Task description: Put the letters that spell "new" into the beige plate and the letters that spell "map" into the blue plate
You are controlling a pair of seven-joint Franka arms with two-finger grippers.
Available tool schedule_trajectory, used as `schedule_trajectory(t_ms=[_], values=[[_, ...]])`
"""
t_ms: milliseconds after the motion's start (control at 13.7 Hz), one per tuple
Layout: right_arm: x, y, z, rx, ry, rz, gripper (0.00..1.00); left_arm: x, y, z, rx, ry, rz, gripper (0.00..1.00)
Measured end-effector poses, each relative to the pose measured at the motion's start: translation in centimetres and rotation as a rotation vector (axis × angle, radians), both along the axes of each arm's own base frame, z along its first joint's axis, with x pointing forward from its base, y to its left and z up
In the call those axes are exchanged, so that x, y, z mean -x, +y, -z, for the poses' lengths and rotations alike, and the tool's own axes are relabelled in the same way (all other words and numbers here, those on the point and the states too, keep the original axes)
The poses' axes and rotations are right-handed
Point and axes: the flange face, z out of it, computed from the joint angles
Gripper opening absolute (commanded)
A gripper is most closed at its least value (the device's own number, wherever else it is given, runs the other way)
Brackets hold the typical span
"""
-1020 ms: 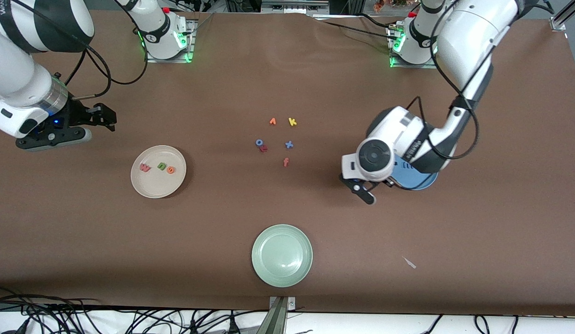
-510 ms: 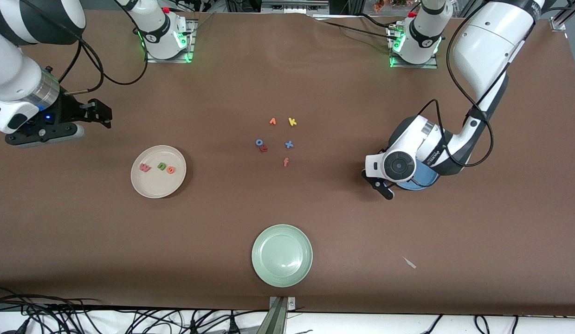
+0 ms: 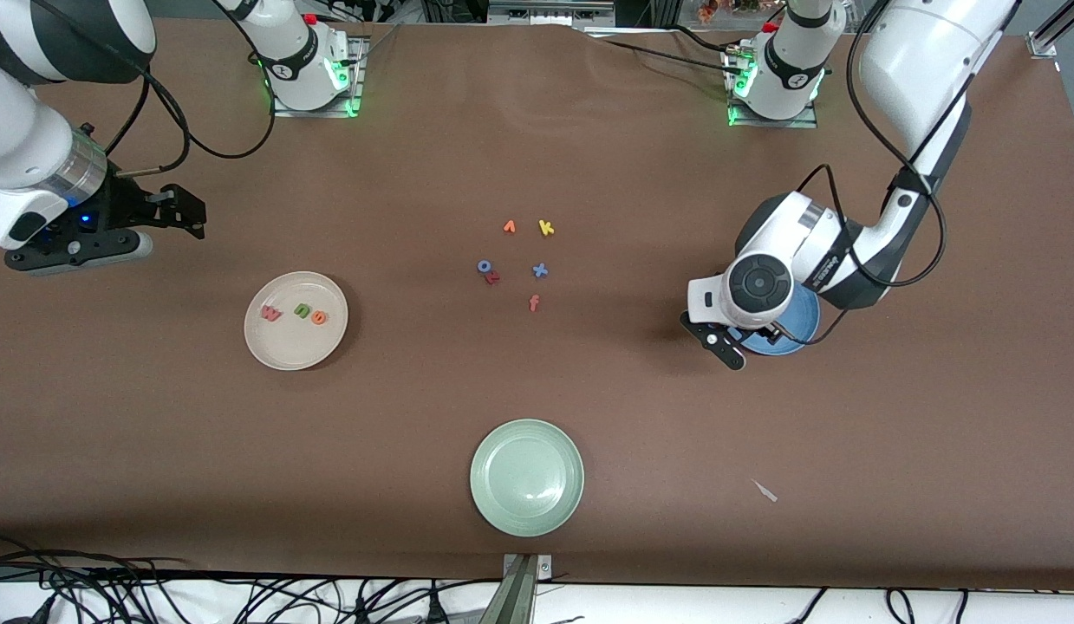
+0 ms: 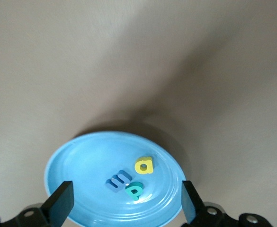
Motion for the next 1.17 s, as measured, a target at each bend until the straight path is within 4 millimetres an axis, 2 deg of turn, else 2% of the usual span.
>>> schedule_trajectory(t_ms=[146, 364, 437, 510, 655, 801, 1020, 1165], values=[[0.0, 0.0, 0.0, 0.000, 0.001, 0.000, 1.00, -0.8, -1.7, -3.7, 0.025, -0.070, -0.034, 1.00], [0.0, 0.0, 0.2, 0.000, 0.006, 0.000, 1.00, -2.7, -2.0, -10.9, 0.114, -0.130, -0.135, 1.00], [-0.1, 0.0, 0.4, 0.000, 0.009, 0.000, 1.00, -3.2, -1.3, -13.6, 0.165, -0.141, -0.194, 1.00], [-0.1, 0.0, 0.5, 0.000, 0.011, 0.000, 1.00, -3.7, 0.6, -16.0, 0.205, -0.153, -0.265, 1.00], [-0.2, 0.0, 0.8, -0.001, 0.017, 0.001, 1.00, -4.3, 5.5, -19.7, 0.232, -0.200, -0.386, 1.00], [-0.2, -0.1, 0.9, -0.022, 0.025, 0.011, 1.00, -3.9, 8.8, -23.1, 0.217, -0.255, -0.448, 1.00], [-0.1, -0.3, 0.6, -0.064, 0.033, 0.031, 1.00, -1.4, 10.7, -27.9, 0.189, -0.329, -0.561, 1.00], [-0.1, -0.5, 0.3, -0.068, 0.029, 0.034, 1.00, 1.2, 11.5, -30.0, 0.169, -0.364, -0.657, 1.00]])
